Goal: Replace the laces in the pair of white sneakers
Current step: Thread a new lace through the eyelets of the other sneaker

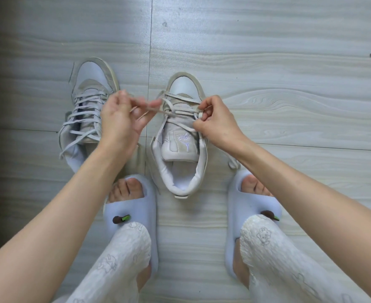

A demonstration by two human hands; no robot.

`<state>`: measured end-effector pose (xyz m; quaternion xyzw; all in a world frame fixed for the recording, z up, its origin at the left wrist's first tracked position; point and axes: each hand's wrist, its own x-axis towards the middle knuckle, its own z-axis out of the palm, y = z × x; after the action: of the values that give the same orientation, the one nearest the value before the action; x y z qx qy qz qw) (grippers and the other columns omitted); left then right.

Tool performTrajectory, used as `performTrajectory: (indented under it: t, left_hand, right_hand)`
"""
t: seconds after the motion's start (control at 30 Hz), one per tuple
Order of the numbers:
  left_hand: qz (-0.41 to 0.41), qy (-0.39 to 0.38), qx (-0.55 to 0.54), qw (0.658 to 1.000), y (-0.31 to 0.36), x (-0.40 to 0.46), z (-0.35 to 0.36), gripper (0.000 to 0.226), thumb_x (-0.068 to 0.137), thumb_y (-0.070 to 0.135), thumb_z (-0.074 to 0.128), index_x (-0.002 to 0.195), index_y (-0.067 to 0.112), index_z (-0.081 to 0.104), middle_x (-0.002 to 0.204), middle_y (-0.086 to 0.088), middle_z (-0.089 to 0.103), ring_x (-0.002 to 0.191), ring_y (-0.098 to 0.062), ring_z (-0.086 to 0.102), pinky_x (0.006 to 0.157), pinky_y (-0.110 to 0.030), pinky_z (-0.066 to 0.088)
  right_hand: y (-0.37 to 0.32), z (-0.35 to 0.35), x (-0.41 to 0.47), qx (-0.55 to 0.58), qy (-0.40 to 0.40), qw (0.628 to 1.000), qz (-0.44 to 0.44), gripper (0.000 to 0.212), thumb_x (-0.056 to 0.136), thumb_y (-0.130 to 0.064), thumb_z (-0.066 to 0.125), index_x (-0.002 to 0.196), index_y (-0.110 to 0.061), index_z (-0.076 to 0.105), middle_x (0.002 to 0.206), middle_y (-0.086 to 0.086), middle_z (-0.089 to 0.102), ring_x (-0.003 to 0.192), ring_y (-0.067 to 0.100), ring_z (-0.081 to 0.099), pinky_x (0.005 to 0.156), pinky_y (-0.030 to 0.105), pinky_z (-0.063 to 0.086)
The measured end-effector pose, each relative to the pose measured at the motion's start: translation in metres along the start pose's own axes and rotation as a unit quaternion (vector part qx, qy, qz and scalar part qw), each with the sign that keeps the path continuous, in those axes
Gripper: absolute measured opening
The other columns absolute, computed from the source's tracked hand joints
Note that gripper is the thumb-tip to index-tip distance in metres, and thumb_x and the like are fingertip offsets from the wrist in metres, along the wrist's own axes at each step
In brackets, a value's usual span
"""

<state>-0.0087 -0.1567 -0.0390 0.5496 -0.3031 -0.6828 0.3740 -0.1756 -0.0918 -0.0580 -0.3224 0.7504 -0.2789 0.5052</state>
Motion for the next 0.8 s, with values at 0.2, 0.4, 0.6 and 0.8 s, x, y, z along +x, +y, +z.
performTrajectory:
  t: [0.2,0.4,0.6,0.8]
  left_hand:
    - [0.128,0.101,0.352,0.922,0.027,0.011,-0.030,0.012,0.097,0.015,0.039,0.089,0.024,0.044,0.070,0.006,0.050,0.054,-0.004,0.043,0.057,-0.026,0.038]
    - [0.180,-0.139,0.659,0.717,-0.013,-0.007,0.001,0.043,0.079,0.051,0.062,0.111,0.021,0.058,0.102,-0.002,0.057,0.100,-0.021,0.049,0.084,-0.034,0.040]
    - [0.283,-0.132,0.645,0.698,-0.021,-0.003,0.010,0.022,0.084,0.036,0.062,0.095,0.017,0.069,0.090,-0.006,0.055,0.092,-0.027,0.046,0.077,-0.033,0.036]
    - [-0.005,-0.004,0.022,1.000,0.008,0.000,0.006,0.030,0.093,0.009,0.041,0.067,0.016,0.054,0.078,-0.003,0.068,0.077,-0.013,0.063,0.075,-0.026,0.050]
  right_hand:
    - [0.005,0.000,-0.001,-0.020,0.015,1.000,-0.004,0.028,0.077,-0.005,0.060,0.096,-0.019,0.046,0.069,-0.008,0.044,0.064,0.005,0.042,0.061,0.020,0.034]
    - [0.006,-0.001,-0.007,-0.015,0.031,0.999,-0.009,0.027,0.078,-0.005,0.057,0.098,-0.020,0.047,0.074,-0.008,0.044,0.064,0.006,0.041,0.063,0.020,0.035]
    - [0.009,-0.001,-0.011,-0.026,0.037,0.999,-0.014,0.024,0.079,-0.005,0.056,0.096,-0.019,0.046,0.073,-0.007,0.045,0.064,0.008,0.043,0.066,0.023,0.038]
    - [0.011,-0.001,-0.011,-0.008,0.043,0.999,-0.012,0.021,0.080,-0.004,0.055,0.094,-0.018,0.046,0.076,-0.009,0.047,0.062,0.005,0.042,0.066,0.019,0.038]
